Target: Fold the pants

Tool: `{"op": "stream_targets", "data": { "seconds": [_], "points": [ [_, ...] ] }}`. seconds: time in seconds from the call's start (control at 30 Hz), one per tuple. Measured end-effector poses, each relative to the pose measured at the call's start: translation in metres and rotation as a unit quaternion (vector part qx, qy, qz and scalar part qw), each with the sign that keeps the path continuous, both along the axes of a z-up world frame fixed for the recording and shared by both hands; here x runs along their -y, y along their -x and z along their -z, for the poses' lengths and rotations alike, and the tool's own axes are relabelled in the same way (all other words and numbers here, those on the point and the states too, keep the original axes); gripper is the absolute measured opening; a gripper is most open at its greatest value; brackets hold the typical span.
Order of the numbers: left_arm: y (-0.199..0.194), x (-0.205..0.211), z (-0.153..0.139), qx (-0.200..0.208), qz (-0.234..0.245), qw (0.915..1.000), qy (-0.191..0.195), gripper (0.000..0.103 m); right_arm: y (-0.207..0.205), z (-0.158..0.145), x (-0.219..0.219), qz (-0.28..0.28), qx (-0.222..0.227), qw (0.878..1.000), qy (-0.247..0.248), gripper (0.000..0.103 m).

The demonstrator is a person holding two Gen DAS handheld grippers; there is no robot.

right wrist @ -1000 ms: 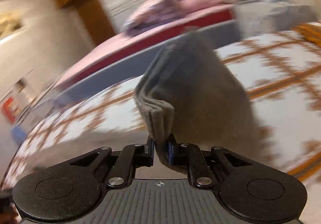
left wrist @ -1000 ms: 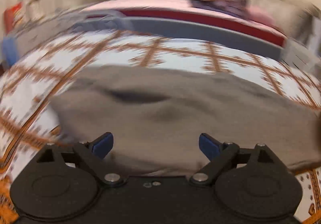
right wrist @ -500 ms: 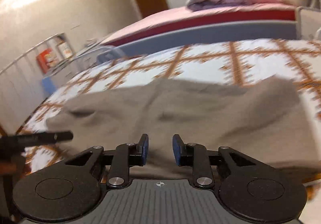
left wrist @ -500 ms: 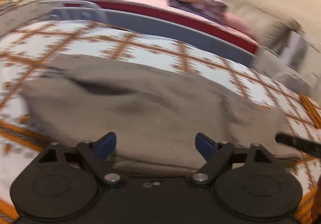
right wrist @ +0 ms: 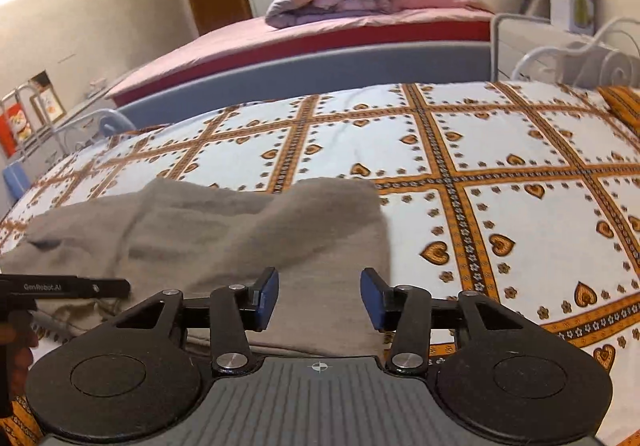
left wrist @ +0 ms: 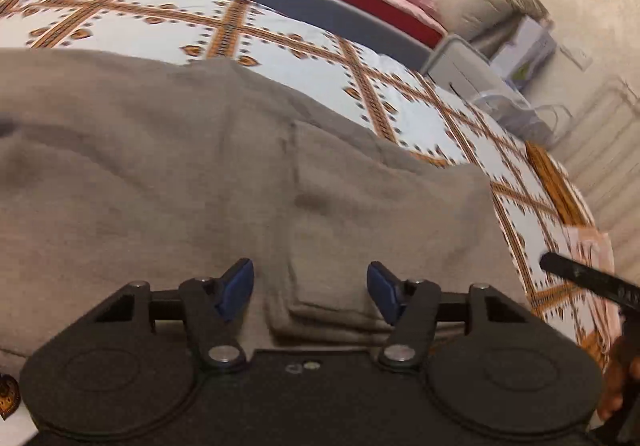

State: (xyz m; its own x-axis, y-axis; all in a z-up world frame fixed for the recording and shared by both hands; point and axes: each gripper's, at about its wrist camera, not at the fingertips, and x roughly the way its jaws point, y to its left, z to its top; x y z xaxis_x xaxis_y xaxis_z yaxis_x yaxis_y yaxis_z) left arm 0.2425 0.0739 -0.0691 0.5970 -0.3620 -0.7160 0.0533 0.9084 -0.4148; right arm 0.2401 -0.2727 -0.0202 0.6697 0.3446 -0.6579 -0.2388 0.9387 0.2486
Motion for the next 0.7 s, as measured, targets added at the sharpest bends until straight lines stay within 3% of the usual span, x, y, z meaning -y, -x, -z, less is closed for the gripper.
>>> {"op": "stream_targets", "data": {
  "seconds": [0.07,0.1,0.27,0.4,0.5,0.57,0.63,0.67,0.7],
  "points": [
    [0.003,0.006,-0.001,-0.006,0.005,1.0,-0.004,0.032,-0.002,0.002,0.002,-0.003,-0.003,1.0,-0.012,0.047],
    [0.002,0.007,0.001,-0.007,0.005,0.9999,-0.008,0.032,-0.002,0.002,0.003,-0.006,-0.003,1.0,-0.014,0.047],
    [0.003,0.007,0.0,0.011,0.002,0.9999,-0.01,0.008,-0.009,0.014,-0.007,-0.009,-0.026,1.0,0.002,0.048],
    [0.018,0.013,-0.019,0.074,0.002,0.9963,-0.044,0.005,-0.019,0.04,-0.013,0.001,-0.071,0.995,0.065,0.048],
    [0.034,0.007,-0.042,0.121,-0.002,0.9911,-0.056,0.005,-0.014,0.033,-0.008,0.006,-0.057,0.997,0.043,0.048],
    [0.04,-0.003,-0.036,0.105,-0.023,0.9921,-0.064,0.005,-0.009,0.027,-0.008,-0.003,-0.042,0.999,0.026,0.049],
    [0.039,-0.006,-0.017,0.06,-0.021,0.9948,-0.079,0.007,-0.01,0.033,-0.018,-0.021,-0.051,0.998,0.042,0.054],
    [0.035,-0.003,-0.006,0.038,-0.005,0.9949,-0.093,0.014,-0.01,0.039,-0.023,-0.027,-0.062,0.996,0.06,0.056],
    [0.035,-0.007,-0.005,0.048,-0.015,0.9947,-0.09,0.018,-0.01,0.043,-0.029,-0.029,-0.064,0.994,0.08,0.057]
  ]
}}
